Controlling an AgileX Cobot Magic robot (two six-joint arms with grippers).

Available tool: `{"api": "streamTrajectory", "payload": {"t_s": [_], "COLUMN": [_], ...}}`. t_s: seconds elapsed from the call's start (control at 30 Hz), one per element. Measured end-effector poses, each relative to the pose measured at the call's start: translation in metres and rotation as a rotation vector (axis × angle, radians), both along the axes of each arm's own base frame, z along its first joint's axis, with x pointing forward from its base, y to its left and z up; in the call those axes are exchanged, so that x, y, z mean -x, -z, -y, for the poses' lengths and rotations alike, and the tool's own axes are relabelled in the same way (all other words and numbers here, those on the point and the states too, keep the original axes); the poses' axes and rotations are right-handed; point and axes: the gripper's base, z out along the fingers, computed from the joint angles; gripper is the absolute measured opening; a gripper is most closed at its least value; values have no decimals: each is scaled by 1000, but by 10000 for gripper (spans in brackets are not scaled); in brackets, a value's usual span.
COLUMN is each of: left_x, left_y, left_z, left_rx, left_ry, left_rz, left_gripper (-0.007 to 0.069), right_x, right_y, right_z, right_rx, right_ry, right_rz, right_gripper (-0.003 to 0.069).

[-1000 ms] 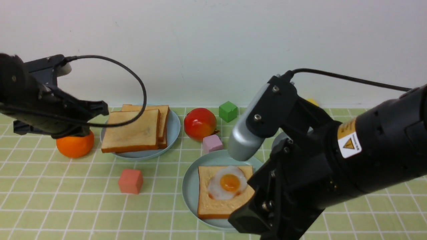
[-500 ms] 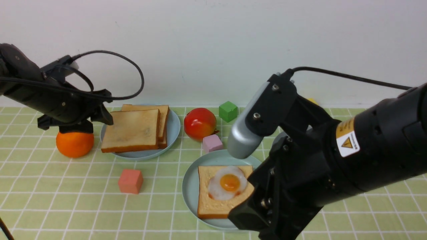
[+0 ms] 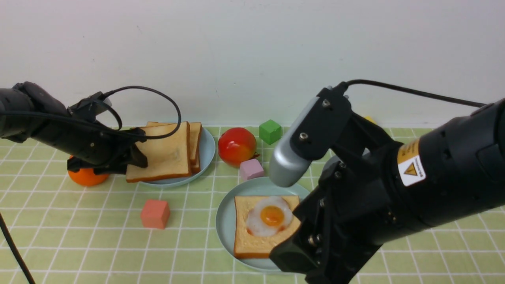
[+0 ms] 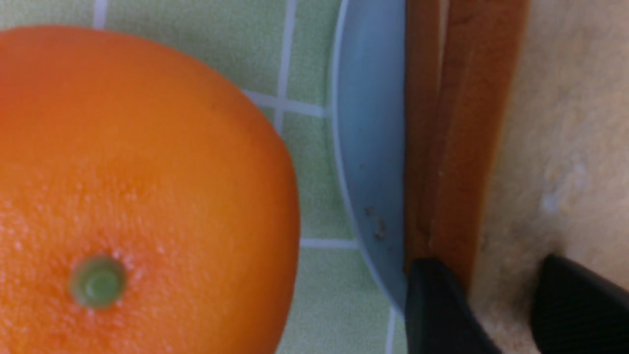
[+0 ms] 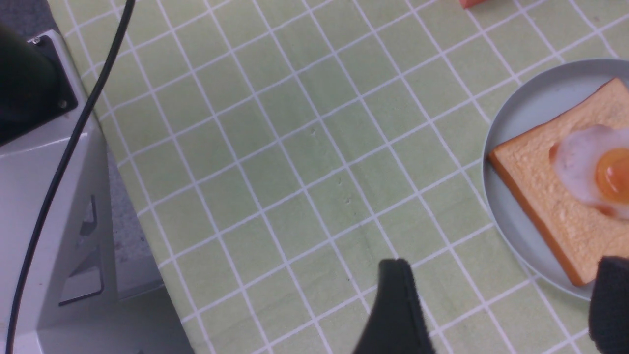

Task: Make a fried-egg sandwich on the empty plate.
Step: Use the left arm to grab a slice of bread, then use the left arm to place a slice of bread on the fried egg in the middle

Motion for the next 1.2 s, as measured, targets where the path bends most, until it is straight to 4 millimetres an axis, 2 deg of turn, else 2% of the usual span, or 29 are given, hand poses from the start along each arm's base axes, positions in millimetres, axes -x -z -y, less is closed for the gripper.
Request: {"api": "streamTrajectory", "payload": {"t_s": [0.13,0.23,0.37,0.47,0.53,0.57,0.7,0.73,0.77,0.83,0.97,1.0,1.2], "left_x": [1,4,15,27,35,45,78,83,92,102,110,110,114], "left_y": [-3,-14,-51,-78,-85,-88,-63,-57,-45,-33,-19,-16,4], "left_z": [0,1,6,19,31,46,98,104,118,131,144,147,162], "left_rx": [-1,1,38,127,179,220,316,324,339,337,333,337,326], "left_ry": [6,24,48,74,97,133,204,207,199,180,129,124,139], "left_rz": [3,14,60,82,83,82,5,-7,-27,-33,-30,-35,-92], "left_gripper": [203,183,91,84,84,84,84,84,84,84,84,84,84], "right_x": [2,2,1,-1,-2,-3,-3,-2,-1,0,5,5,6], "right_y": [1,2,2,4,4,5,1,0,-2,-4,-9,-10,-12], "right_z": [1,1,2,5,7,9,19,21,25,30,36,37,39], "right_rx": [16,20,20,42,58,76,112,113,124,135,137,134,127], "right_ry": [-8,-2,46,94,114,146,221,232,254,275,302,306,318], "right_rz": [-16,-30,-54,-56,-56,-56,-39,-39,-33,-28,-32,-33,-24], "right_gripper": [508,508,508,508,507,501,439,421,377,286,36,3,-11]}}
